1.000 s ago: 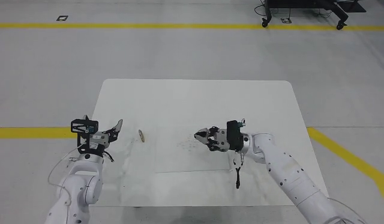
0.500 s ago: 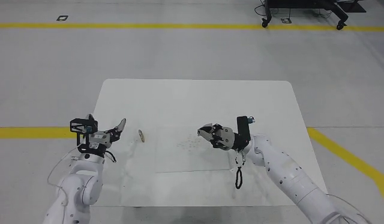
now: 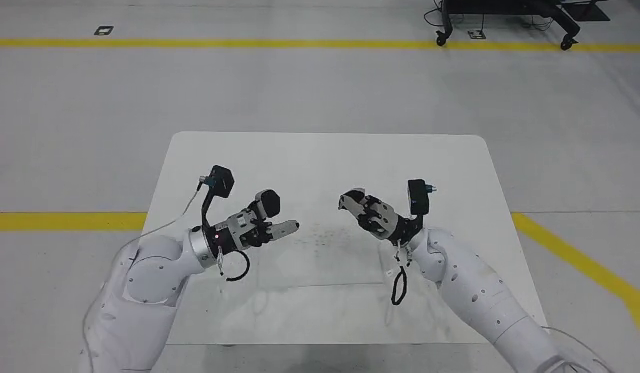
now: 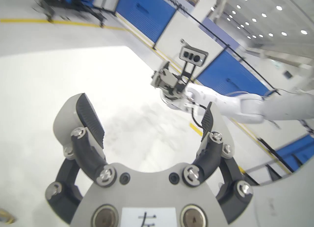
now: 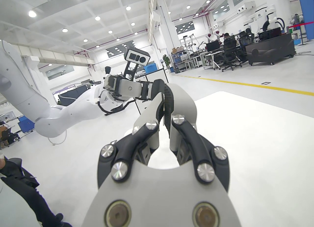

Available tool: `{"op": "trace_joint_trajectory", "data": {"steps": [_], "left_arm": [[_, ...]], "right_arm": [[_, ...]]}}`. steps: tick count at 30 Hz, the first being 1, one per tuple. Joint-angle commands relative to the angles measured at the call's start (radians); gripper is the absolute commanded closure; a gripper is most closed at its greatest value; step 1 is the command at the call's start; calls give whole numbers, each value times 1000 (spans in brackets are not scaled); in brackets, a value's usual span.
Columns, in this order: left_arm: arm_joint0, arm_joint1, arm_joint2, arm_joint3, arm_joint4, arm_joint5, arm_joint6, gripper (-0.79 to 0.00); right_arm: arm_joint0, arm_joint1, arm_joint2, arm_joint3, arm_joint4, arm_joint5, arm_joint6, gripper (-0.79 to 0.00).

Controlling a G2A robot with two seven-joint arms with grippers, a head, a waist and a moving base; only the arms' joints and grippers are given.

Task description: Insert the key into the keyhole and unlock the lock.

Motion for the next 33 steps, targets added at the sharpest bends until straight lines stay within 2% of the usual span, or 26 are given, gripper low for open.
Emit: {"op": "trace_joint_trajectory", "data": {"steps": [1, 5, 7, 9, 11, 13, 16, 17, 19, 21, 23, 26, 29, 31, 33], "left_arm": [[17, 0, -3, -4, 55, 0, 95, -785], [17, 0, -3, -4, 55, 0, 95, -785], [24, 4, 22, 8, 106, -14, 38, -785], [25, 0, 40, 44, 79, -83, 102, -785], [15, -3, 63, 99, 9, -186, 146, -785], [-11, -3, 88, 153, -41, -269, 133, -785], [-60, 0, 126, 216, -112, -340, 92, -656], [-75, 1, 141, 238, -158, -358, 74, -653], [-110, 5, 162, 279, -231, -365, 27, -640], [-141, 11, 189, 304, -285, -342, 0, -690], [-168, 16, 206, 326, -289, -326, -15, -693], [-194, 19, 229, 329, -223, -331, -11, -720], [-210, 18, 228, 327, -98, -323, 28, -686], [-203, 16, 199, 282, 81, -306, 114, -686], [-161, 14, 166, 179, 350, -259, 236, -739]], "right_arm": [[0, 0, 0, 0, -2, 0, -1, 0], [0, 0, 0, 0, -2, 0, -1, 0], [0, 0, 0, 0, -2, 0, -1, 0], [-6, -1, -2, 4, 7, 11, 13, 0], [-15, -6, -6, 11, 94, 36, 60, 0], [-15, -12, -14, 25, 196, 52, 130, 0], [-12, -18, -30, 45, 381, 95, 274, 0], [-10, -19, -31, 42, 430, 112, 317, 0], [-11, -19, -29, 33, 508, 140, 390, 0], [-19, -18, -21, 16, 556, 154, 434, 0], [-28, -18, -15, -8, 583, 159, 459, 0], [-44, -20, -11, -43, 607, 170, 483, 0], [-55, -23, -12, -70, 631, 175, 506, 0], [-61, -25, -10, -84, 650, 170, 519, 0], [-70, -26, -5, -93, 673, 158, 527, 0]]}}
